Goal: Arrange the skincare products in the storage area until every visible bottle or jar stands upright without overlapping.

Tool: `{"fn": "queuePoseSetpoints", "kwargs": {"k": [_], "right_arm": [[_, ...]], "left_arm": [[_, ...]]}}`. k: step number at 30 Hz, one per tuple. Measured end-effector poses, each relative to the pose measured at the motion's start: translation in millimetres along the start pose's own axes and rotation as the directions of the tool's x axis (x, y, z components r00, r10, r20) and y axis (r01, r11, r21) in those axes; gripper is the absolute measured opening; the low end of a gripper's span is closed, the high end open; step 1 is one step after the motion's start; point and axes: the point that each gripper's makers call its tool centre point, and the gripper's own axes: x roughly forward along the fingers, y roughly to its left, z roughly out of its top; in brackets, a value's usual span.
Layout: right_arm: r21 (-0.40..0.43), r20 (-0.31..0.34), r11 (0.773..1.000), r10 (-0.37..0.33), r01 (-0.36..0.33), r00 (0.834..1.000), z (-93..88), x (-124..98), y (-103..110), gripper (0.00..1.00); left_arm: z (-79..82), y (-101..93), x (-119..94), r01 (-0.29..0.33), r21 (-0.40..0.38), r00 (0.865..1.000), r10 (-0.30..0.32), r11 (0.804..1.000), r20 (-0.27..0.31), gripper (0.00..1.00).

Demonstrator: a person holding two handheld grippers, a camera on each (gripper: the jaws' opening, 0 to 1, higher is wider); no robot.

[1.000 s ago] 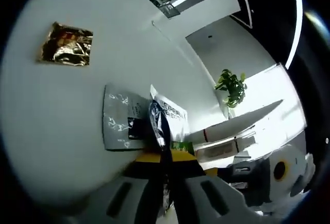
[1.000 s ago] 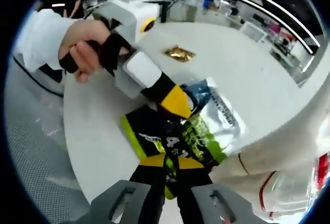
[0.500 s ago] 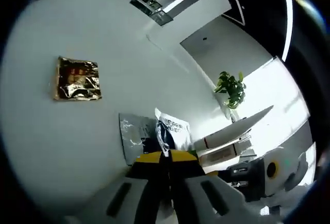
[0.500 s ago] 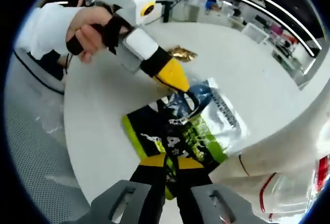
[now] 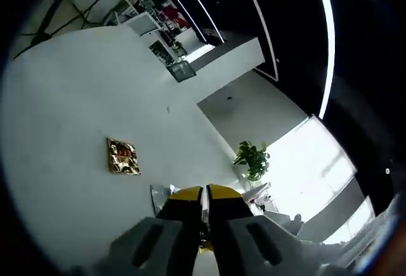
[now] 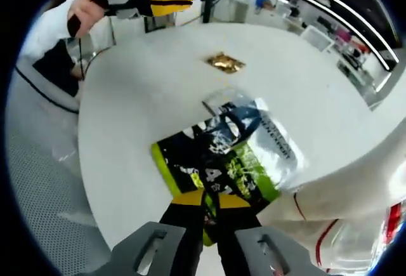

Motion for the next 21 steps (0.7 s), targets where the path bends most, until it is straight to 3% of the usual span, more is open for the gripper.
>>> {"fn": "queuePoseSetpoints", "kwargs": {"k": [2, 4, 7, 15, 21], "right_arm": [[-0.006, -0.008, 1.000, 0.001, -0.001, 1.000, -0.2, -0.3, 0.3, 0.00], [-0.004, -0.011, 1.000, -0.002, 0.002, 1.000, 1.7, -3.1, 1.0, 0.10], [0.021, 0.033, 1.000, 0.021, -0.022, 0.999, 16.6, -10.4, 6.0, 0.13], [-0.007, 0.189, 0.998, 0.059, -0.059, 0.980, 84.4, -18.9, 11.5, 0.21], [-0.060, 0.210, 0.996, 0.081, -0.069, 0.974, 115.4, -2.6, 18.4, 0.26]], "left_arm": [[-1.7, -5.7, -8.8, 0.028, 0.011, 1.000, -0.028, 1.000, 0.013, 0.00], [-8.7, -10.5, -15.2, 0.048, 0.019, 0.999, -0.048, 0.999, -0.008, 0.00], [-15.5, -14.4, -25.0, 0.047, 0.052, 0.999, -0.047, 0.998, -0.010, 0.00], [-27.5, -13.8, -46.3, 0.041, 0.044, 0.999, -0.042, 0.998, 0.015, 0.00], [-33.9, -10.1, -53.1, 0.030, 0.011, 0.999, -0.031, 0.999, 0.034, 0.00]]}}
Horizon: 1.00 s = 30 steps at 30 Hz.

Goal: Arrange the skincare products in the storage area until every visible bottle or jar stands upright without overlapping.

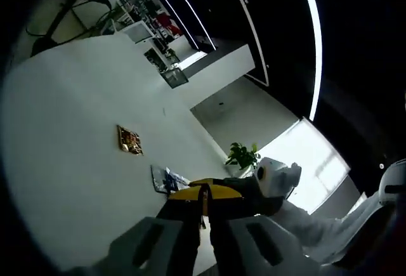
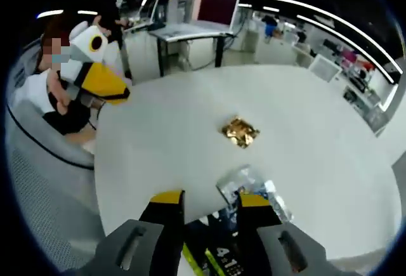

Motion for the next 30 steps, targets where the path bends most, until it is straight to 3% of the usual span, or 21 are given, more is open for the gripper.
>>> {"fn": "queuePoseSetpoints", "kwargs": {"k": [7, 16, 22, 30], "right_arm": [[-0.049, 0.042, 0.998, 0.031, -0.029, 0.999, 25.4, 29.3, 0.8, 0.25], [-0.076, 0.045, 0.997, 0.032, -0.029, 0.998, 39.7, 62.0, -9.7, 0.24], [-0.065, 0.099, 0.998, 0.014, -0.008, 0.995, 61.6, 79.3, -13.9, 0.24], [-0.070, 0.074, 0.997, -0.014, 0.019, 0.997, 61.7, 105.1, -20.1, 0.23]], "left_arm": [[2.7, -8.2, -1.3, 0.025, -0.016, 0.999, -0.024, 1.000, 0.043, 0.00], [-5.2, -13.7, 4.6, 0.037, -0.011, 0.999, -0.036, 0.999, 0.023, 0.00], [-9.1, -12.8, 4.8, 0.036, -0.031, 0.999, -0.036, 0.999, 0.011, 0.00], [-9.2, -11.0, 4.2, 0.033, -0.046, 0.999, -0.032, 0.998, 0.012, 0.00]]}}
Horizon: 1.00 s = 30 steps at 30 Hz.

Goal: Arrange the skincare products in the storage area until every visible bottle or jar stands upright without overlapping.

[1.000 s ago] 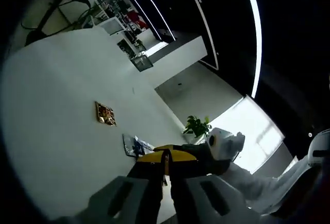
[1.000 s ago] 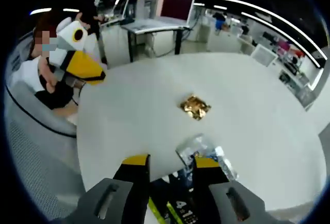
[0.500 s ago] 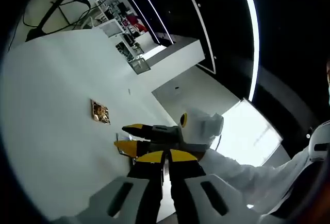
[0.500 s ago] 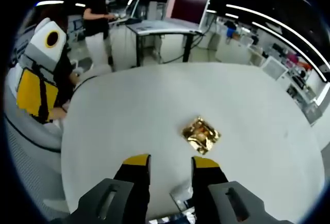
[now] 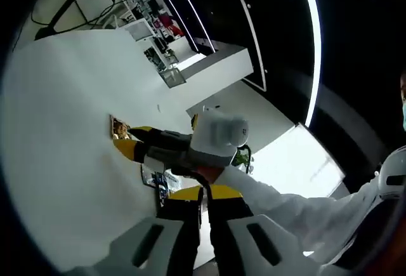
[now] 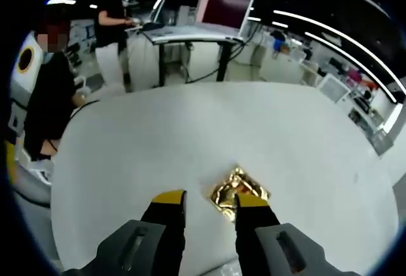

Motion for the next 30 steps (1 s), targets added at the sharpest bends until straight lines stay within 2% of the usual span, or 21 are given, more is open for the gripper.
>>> {"fn": "queuePoseSetpoints", "kwargs": {"k": [6, 9, 12, 15, 17, 25, 30], "right_arm": [[0.036, -0.019, 0.999, 0.007, -0.006, 1.000, -7.5, 10.9, -5.1, 0.22], [0.020, -0.025, 1.000, 0.002, -0.002, 1.000, -8.6, 13.5, -4.8, 0.19], [0.054, -0.024, 0.998, 0.012, -0.011, 1.000, -9.0, 13.0, -1.5, 0.13], [0.043, -0.026, 0.999, 0.007, -0.006, 1.000, -9.0, 13.7, -2.2, 0.04], [0.087, -0.019, 0.996, 0.020, -0.018, 1.000, -8.1, 15.0, 1.4, 0.00], [0.097, -0.008, 0.995, 0.006, -0.005, 1.000, -5.7, 20.5, -3.2, 0.00], [0.046, -0.013, 0.999, -0.006, 0.007, 1.000, -5.0, 19.1, 0.0, 0.00]], "left_arm": [[0.6, 2.1, -0.6, -0.006, -0.011, 1.000, 0.006, 1.000, 0.006, 0.00], [-0.4, 3.0, -0.5, -0.009, -0.016, 1.000, 0.009, 1.000, 0.002, 0.00], [-1.4, 3.5, -0.4, -0.009, -0.021, 1.000, 0.009, 1.000, -0.002, 0.00], [-2.1, 4.7, -0.3, -0.011, -0.025, 1.000, 0.011, 1.000, -0.004, 0.00], [-2.8, 5.5, -0.3, -0.012, -0.031, 1.000, 0.012, 0.999, -0.005, 0.00], [-4.7, 8.2, -0.1, -0.017, -0.044, 1.000, 0.017, 0.999, -0.011, 0.00], [-3.7, 9.9, -0.2, -0.019, -0.042, 1.000, 0.019, 0.999, -0.010, 0.00]]}}
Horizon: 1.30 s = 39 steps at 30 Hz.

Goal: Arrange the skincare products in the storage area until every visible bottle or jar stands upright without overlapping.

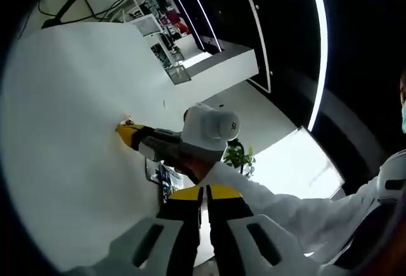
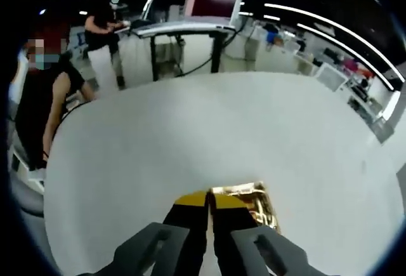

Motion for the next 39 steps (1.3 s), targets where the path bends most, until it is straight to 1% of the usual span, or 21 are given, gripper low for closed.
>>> {"fn": "queuePoseSetpoints", "kwargs": {"k": [4, 6, 10, 15, 16, 21, 23, 24, 25, 27, 31, 33, 34, 36, 38, 39], "right_arm": [[0.008, 0.007, 1.000, 0.003, -0.003, 1.000, 2.2, -6.0, -2.0, 0.00], [0.013, 0.014, 1.000, 0.004, -0.005, 1.000, 3.8, -10.0, -2.8, 0.00], [0.019, 0.034, 1.000, 0.001, -0.002, 0.999, 8.9, -17.9, -4.0, 0.00], [0.006, 0.057, 1.000, 0.016, -0.017, 0.998, 12.3, -28.3, 3.3, 0.00], [0.002, 0.059, 1.000, 0.019, -0.020, 0.998, 12.2, -29.7, 4.2, 0.00], [0.009, 0.080, 0.999, 0.035, -0.036, 0.996, 11.8, -38.1, 11.8, 0.00], [0.009, 0.087, 0.999, 0.045, -0.046, 0.995, 10.1, -41.3, 15.8, 0.00], [0.012, 0.089, 0.999, 0.050, -0.052, 0.995, 9.2, -42.7, 17.9, 0.00], [0.014, 0.091, 0.998, 0.058, -0.060, 0.994, 7.7, -44.6, 21.0, 0.00], [0.011, 0.094, 0.998, 0.065, -0.066, 0.993, 5.1, -47.7, 24.9, 0.00], [0.003, 0.102, 0.996, 0.092, -0.092, 0.991, 2.2, -54.4, 33.5, 0.00], [0.000, 0.109, 0.995, 0.101, -0.102, 0.989, 1.3, -57.5, 36.7, 0.00], [-0.006, 0.112, 0.994, 0.106, -0.106, 0.988, 1.3, -59.2, 39.3, 0.00], [-0.018, 0.118, 0.993, 0.116, -0.114, 0.986, 1.7, -61.8, 42.4, 0.00], [-0.041, 0.111, 0.992, 0.120, -0.116, 0.987, -1.0, -64.5, 44.5, 0.00], [-0.037, 0.117, 0.992, 0.127, -0.124, 0.985, -1.0, -66.1, 45.8, 0.00]], "left_arm": [[0.8, 5.8, 1.0, -0.008, 0.011, 1.000, 0.008, 1.000, -0.016, 0.00], [2.9, 11.6, 2.3, -0.023, 0.024, 0.999, 0.023, 0.999, -0.028, 0.00], [12.4, 24.3, 6.1, -0.047, 0.037, 0.998, 0.048, 0.998, -0.028, 0.00], [28.8, 48.7, 14.8, -0.095, 0.046, 0.995, 0.097, 0.994, -0.026, 0.00], [33.0, 57.1, 16.9, -0.119, 0.037, 0.992, 0.120, 0.992, -0.026, 0.00], [44.3, 79.9, 29.1, -0.157, 0.013, 0.987, 0.158, 0.987, -0.043, 0.02], [44.2, 93.0, 33.9, -0.197, 0.002, 0.978, 0.197, 0.980, -0.063, 0.04], [42.6, 96.8, 35.7, -0.206, -0.003, 0.976, 0.205, 0.979, -0.079, 0.05], [43.0, 99.9, 39.5, -0.207, -0.015, 0.975, 0.205, 0.978, -0.082, 0.06], [43.0, 103.6, 45.5, -0.211, -0.037, 0.974, 0.207, 0.977, -0.087, 0.07], [40.7, 108.2, 54.4, -0.217, -0.048, 0.972, 0.211, 0.975, -0.107, 0.10], [37.6, 111.0, 58.5, -0.225, -0.059, 0.968, 0.216, 0.973, -0.126, 0.12], [34.1, 112.1, 60.4, -0.230, -0.060, 0.965, 0.220, 0.971, -0.144, 0.12], [30.2, 112.9, 62.8, -0.232, -0.047, 0.961, 0.222, 0.971, -0.162, 0.12], [27.8, 112.6, 65.4, -0.230, -0.045, 0.960, 0.219, 0.972, -0.174, 0.13], [27.3, 113.3, 65.5, -0.234, -0.041, 0.958, 0.223, 0.971, -0.180, 0.13]]}}
